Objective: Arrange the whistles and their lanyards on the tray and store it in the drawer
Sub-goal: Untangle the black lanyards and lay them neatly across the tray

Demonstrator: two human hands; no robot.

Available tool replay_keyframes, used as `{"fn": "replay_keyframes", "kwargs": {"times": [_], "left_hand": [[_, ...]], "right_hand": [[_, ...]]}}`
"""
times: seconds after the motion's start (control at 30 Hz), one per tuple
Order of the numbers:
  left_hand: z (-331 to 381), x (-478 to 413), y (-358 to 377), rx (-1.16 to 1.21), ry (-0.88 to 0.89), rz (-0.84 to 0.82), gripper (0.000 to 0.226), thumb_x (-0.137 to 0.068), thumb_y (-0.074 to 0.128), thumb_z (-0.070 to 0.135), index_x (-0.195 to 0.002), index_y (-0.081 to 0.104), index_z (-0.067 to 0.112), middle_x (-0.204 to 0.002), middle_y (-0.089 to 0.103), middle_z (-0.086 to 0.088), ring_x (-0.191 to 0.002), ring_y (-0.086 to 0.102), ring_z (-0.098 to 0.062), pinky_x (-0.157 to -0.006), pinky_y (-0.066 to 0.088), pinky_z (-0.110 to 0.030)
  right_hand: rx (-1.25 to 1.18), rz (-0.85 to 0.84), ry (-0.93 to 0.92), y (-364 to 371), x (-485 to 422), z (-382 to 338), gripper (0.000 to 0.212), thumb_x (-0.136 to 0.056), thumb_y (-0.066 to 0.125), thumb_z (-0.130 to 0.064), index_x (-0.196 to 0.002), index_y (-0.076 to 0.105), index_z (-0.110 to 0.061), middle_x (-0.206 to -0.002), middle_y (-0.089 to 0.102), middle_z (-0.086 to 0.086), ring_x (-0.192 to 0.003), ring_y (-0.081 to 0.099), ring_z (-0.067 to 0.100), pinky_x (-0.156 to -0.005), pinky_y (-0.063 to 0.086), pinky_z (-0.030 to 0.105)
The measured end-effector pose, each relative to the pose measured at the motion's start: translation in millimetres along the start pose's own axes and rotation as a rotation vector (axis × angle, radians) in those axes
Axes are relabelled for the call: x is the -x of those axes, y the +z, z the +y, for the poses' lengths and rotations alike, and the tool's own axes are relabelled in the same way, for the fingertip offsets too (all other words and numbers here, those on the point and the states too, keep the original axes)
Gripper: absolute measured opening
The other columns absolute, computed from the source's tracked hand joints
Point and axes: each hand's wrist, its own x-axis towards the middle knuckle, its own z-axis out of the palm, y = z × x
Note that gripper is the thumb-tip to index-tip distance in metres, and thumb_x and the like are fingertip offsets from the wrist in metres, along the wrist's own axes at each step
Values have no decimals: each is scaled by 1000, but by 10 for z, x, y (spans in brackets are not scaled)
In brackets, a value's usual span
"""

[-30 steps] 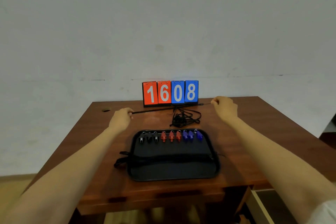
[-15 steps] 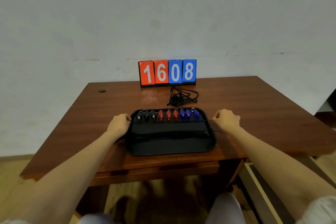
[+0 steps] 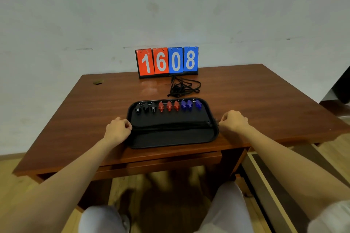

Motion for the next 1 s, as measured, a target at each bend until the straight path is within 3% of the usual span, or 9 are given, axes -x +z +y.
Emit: {"fn": "replay_keyframes", "kwargs": {"times": [0.17,0.3,0.57,0.7,0.83,1.0], "left_hand": [[-6,45,48,-60,43,70,16,-91,51,20,-92,67,21,-97,43,0,-106,49,-28,-92,35,-39],[-4,64,84,-58,40,125,16,-91,53,20,-92,69,21,-105,51,-3,-108,48,-27,-93,33,-39],[2,115,146,-147,1,138,18,-94,48,26,-99,65,25,-116,48,-3,-116,35,-28,-98,25,-42],[25,132,194,-144,14,197,17,-92,53,31,-106,60,23,-122,45,-5,-122,30,-29,-102,21,-44],[86,134,236,-113,141,216,28,-90,58,35,-115,56,23,-125,46,-3,-126,32,-27,-104,21,-42],[137,108,312,-151,251,142,45,-91,57,33,-134,47,23,-139,43,0,-135,29,-22,-111,15,-43]], "right_hand": [[3,-1,-13,43,22,53,19,-86,61,-33,-86,69,-16,-88,64,2,-86,53,25,-98,39,45],[19,17,-27,57,27,52,17,-89,59,-33,-85,65,-18,-87,61,2,-85,52,24,-100,40,47],[48,45,-46,118,26,58,13,-91,54,-28,-83,61,-20,-87,60,1,-86,54,24,-96,40,44],[16,70,-94,181,15,62,6,-90,53,-24,-90,58,-21,-96,58,3,-98,56,28,-89,41,42],[30,122,-235,232,-13,52,21,-89,54,-19,-110,58,-18,-112,53,7,-113,45,29,-90,42,42],[125,17,-452,331,-64,-5,40,-92,58,-23,-132,51,-21,-138,50,1,-135,37,21,-111,33,42]]}}
